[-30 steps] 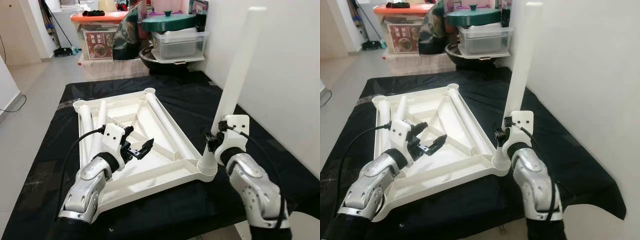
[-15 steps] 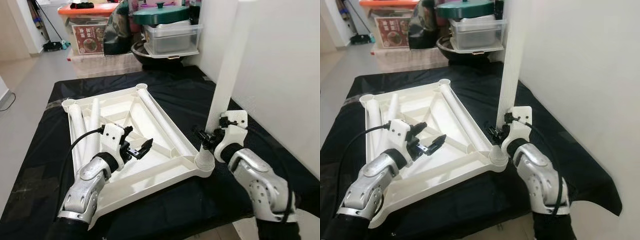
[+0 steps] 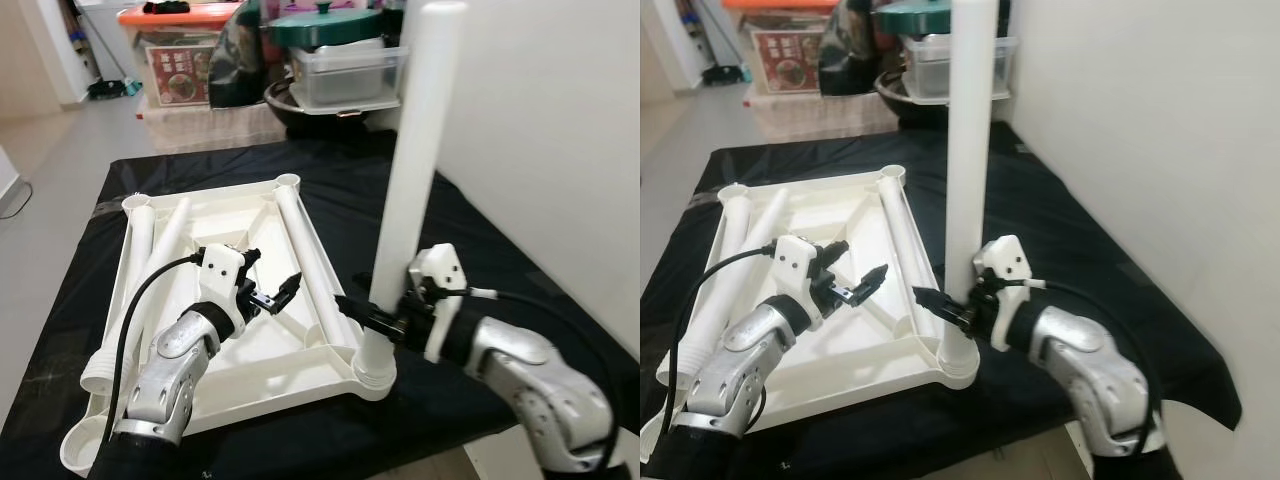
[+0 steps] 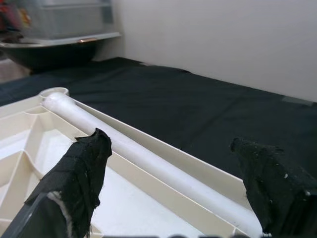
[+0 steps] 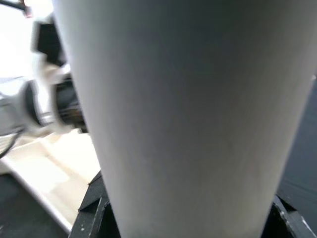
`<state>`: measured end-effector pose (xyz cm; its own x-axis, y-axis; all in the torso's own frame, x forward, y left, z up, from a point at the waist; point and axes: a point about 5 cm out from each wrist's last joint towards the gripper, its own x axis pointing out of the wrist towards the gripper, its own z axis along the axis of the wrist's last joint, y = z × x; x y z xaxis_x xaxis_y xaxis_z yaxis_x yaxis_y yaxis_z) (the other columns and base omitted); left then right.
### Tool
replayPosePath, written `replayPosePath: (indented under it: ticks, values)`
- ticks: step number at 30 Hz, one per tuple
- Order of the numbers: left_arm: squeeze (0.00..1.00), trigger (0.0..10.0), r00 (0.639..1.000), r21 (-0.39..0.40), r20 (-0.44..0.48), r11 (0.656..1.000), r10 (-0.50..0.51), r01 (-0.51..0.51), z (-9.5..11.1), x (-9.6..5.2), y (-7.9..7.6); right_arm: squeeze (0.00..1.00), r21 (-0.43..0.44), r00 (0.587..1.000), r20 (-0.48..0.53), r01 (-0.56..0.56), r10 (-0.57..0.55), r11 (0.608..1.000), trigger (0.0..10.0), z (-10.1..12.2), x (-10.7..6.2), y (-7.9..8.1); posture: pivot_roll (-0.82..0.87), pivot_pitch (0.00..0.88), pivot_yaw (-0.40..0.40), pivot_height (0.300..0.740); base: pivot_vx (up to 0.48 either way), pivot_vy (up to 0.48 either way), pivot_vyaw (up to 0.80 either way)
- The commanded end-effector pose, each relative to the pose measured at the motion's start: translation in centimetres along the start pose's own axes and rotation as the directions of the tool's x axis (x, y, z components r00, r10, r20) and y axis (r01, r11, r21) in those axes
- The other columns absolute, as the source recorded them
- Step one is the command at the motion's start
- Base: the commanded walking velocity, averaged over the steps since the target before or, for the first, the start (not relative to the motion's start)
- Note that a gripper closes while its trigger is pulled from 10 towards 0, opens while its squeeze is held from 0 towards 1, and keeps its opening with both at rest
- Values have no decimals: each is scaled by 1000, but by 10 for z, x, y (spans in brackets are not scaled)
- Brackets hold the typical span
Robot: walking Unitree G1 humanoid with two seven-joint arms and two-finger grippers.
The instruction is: Building children table
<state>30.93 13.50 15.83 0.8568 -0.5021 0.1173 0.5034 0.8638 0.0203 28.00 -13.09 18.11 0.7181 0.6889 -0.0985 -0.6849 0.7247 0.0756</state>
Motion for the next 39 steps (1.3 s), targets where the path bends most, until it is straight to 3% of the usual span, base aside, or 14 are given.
replayPosePath:
  ticks: [1,3,4,6,14,16,17,18,22,23,26,34,36,39]
  values:
    - [0,10000,1000,8,-17,1000,2,-2,-4,-2,1,0,76,971,-117,219,-210,973,0,-25,0,-22,-115,0,-19,740,0,0,0]
    - [0,10000,1000,10,-18,1000,-2,2,-4,0,0,0,120,794,-163,606,-586,787,0,-37,-8,-54,-118,0,-13,740,0,0,0]
    - [0,10000,1000,10,-18,1000,-2,2,-4,0,0,0,120,794,-163,606,-586,787,0,-37,-8,-54,-118,0,-13,740,0,0,0]
    - [0,10000,1000,9,-20,1000,-12,12,-5,3,-3,0,75,614,-213,786,-760,613,0,-51,-25,-64,-124,0,-4,740,0,0,0]
    - [0,10000,1000,2,-26,1000,-5,5,-10,4,-3,0,52,601,-206,795,-773,604,0,-50,-29,-54,-132,0,2,740,0,0,0]
    - [0,10000,999,-10,-31,1000,6,-6,-13,3,-2,0,111,687,-139,726,-713,679,10000,-38,-16,-49,-125,0,-2,740,0,0,0]
    - [0,10000,999,-10,-31,1000,6,-6,-13,3,-2,0,111,687,-139,726,-713,679,10000,-38,-16,-49,-125,0,-2,740,0,0,0]
    - [0,10000,1000,-18,-30,1000,10,-10,-14,2,-2,1000,144,735,-71,676,-674,722,10000,-26,-10,-45,-130,0,-3,740,0,0,0]
    - [0,10000,1000,-30,-25,999,11,-11,-14,1,-1,1000,194,800,15,586,-600,787,10000,-10,-4,-41,-129,0,-6,740,0,0,0]
    - [0,10000,1000,-34,-23,999,9,-10,-14,1,-1,0,233,923,69,353,-378,906,10000,4,1,-28,-130,0,-7,740,0,0,0]
    - [0,10000,1000,-38,-22,999,7,-8,-14,1,-2,0,164,981,136,119,-142,979,10000,16,-5,-13,-135,0,-10,740,0,0,0]
    - [0,10000,1000,-49,-22,999,2,-3,-16,2,-2,0,77,991,113,-74,65,994,10000,13,-15,-6,-130,0,-16,740,0,0,0]
    - [0,10000,1000,-51,-22,999,0,-2,-16,3,-3,0,50,980,93,-179,174,983,0,9,-15,2,-122,0,-25,740,0,0,0]
    - [0,10000,1000,-52,-21,999,1,-3,-16,3,-4,0,46,984,48,-172,170,984,0,-2,-9,3,-120,0,-26,740,0,0,0]
